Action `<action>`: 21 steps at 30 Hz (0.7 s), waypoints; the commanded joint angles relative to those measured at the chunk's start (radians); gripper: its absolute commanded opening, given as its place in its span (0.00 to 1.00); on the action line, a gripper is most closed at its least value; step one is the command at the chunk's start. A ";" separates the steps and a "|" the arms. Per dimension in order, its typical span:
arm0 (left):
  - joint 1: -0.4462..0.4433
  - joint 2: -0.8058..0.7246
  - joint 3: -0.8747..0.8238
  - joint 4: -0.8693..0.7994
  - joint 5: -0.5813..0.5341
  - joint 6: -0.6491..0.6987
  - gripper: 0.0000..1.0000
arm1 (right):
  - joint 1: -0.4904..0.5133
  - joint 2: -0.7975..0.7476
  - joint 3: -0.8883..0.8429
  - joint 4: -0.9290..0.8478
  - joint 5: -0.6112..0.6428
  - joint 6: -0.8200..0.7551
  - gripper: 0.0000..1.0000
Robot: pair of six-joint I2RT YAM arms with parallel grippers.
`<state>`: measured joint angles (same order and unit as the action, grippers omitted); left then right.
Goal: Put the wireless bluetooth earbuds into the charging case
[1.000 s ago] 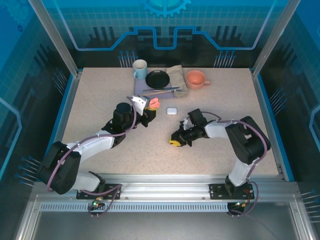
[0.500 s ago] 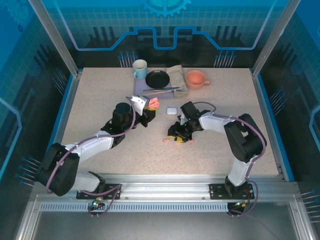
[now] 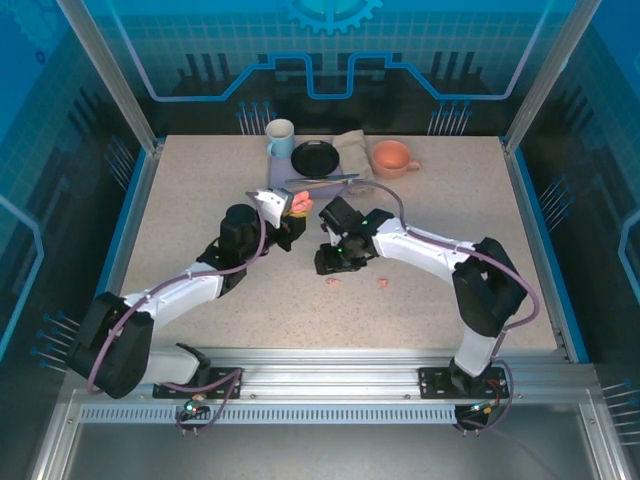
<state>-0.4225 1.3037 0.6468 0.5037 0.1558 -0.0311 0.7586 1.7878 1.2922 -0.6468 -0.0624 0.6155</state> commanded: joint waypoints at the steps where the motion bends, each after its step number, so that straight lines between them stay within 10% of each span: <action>1: 0.030 -0.053 -0.023 -0.001 -0.039 -0.036 0.00 | 0.000 0.076 0.009 -0.001 0.031 -0.012 0.44; 21: 0.063 -0.120 -0.052 -0.047 -0.052 -0.039 0.00 | 0.029 -0.063 -0.111 0.062 -0.075 0.038 0.39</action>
<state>-0.3725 1.2076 0.6048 0.4549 0.1188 -0.0540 0.7967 1.7466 1.1709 -0.5716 -0.1562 0.6468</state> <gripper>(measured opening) 0.243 0.390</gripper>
